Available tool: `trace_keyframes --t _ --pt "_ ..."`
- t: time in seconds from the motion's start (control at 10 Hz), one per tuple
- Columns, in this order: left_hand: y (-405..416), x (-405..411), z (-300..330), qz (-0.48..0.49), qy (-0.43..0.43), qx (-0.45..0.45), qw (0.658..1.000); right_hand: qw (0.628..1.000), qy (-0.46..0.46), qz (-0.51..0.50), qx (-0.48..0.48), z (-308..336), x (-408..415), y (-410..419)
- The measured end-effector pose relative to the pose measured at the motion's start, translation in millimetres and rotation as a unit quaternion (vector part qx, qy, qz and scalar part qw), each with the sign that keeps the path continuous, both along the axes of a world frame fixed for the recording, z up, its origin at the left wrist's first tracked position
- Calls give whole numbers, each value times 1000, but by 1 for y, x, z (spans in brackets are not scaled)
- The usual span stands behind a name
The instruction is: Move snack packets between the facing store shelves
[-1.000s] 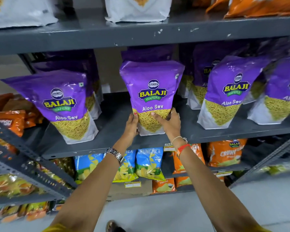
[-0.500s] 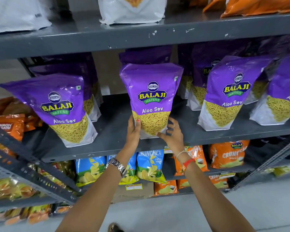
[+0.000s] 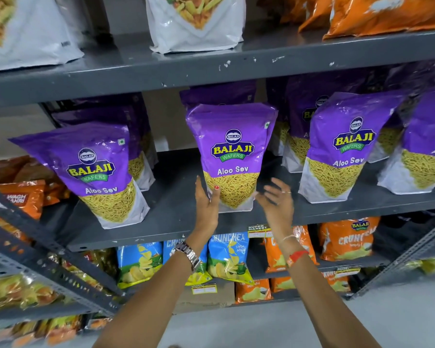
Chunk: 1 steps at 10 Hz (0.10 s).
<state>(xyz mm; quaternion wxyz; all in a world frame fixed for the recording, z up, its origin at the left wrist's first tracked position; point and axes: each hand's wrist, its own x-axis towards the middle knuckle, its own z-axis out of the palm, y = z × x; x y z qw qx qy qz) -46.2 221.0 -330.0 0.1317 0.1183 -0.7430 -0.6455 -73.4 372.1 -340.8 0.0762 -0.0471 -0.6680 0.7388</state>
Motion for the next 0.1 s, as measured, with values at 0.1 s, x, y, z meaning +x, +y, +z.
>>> trace_keyframes --t 0.1 --pt "2 13 6 47 100 -168 980 983 66 -125 -113 30 15 34"
